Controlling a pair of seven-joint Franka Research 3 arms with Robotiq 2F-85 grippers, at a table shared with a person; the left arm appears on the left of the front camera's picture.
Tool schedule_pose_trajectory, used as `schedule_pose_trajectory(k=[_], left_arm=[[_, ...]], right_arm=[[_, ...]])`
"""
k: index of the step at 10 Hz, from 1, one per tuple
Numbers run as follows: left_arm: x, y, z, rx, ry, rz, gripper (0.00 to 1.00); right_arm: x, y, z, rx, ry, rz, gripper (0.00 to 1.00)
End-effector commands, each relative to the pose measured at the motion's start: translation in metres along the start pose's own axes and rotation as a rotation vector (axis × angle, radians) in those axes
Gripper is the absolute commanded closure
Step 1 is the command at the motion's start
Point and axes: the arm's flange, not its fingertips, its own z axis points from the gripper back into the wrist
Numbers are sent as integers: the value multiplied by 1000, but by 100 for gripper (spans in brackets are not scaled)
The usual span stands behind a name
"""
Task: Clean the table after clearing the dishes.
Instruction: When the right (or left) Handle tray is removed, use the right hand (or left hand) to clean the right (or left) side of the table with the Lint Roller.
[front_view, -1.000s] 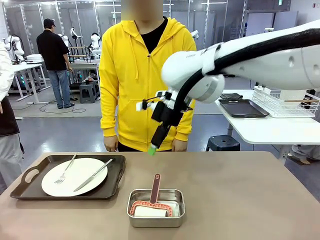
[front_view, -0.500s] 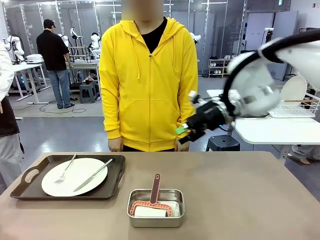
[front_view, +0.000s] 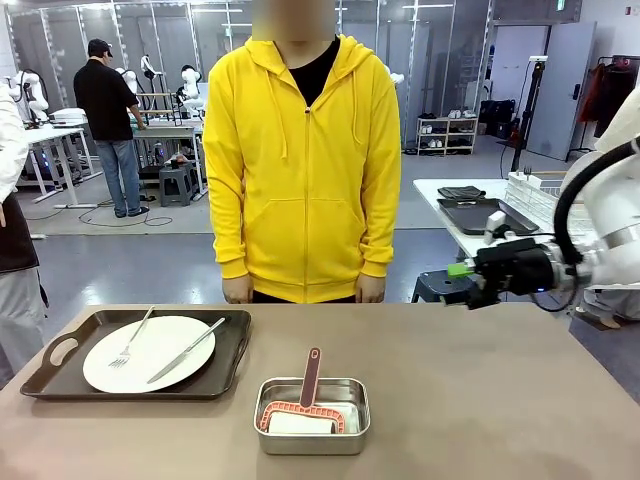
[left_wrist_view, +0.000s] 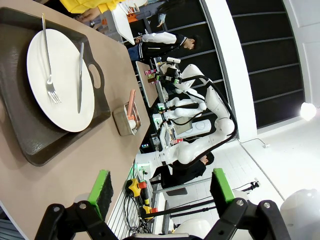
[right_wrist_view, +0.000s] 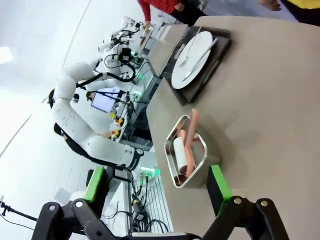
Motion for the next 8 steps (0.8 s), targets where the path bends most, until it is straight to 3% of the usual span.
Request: schedule_pose_trajectory(k=[1, 4, 8], left_arm=[[-4, -2, 1, 8, 1, -2, 0], [-4, -2, 1, 8, 1, -2, 0], [-4, -2, 1, 8, 1, -2, 0]], right_arm=[[-14, 12, 42, -42, -2, 4, 0], [-47, 2, 133, -67, -23, -90, 0], [-130, -24, 243, -52, -184, -121, 0]])
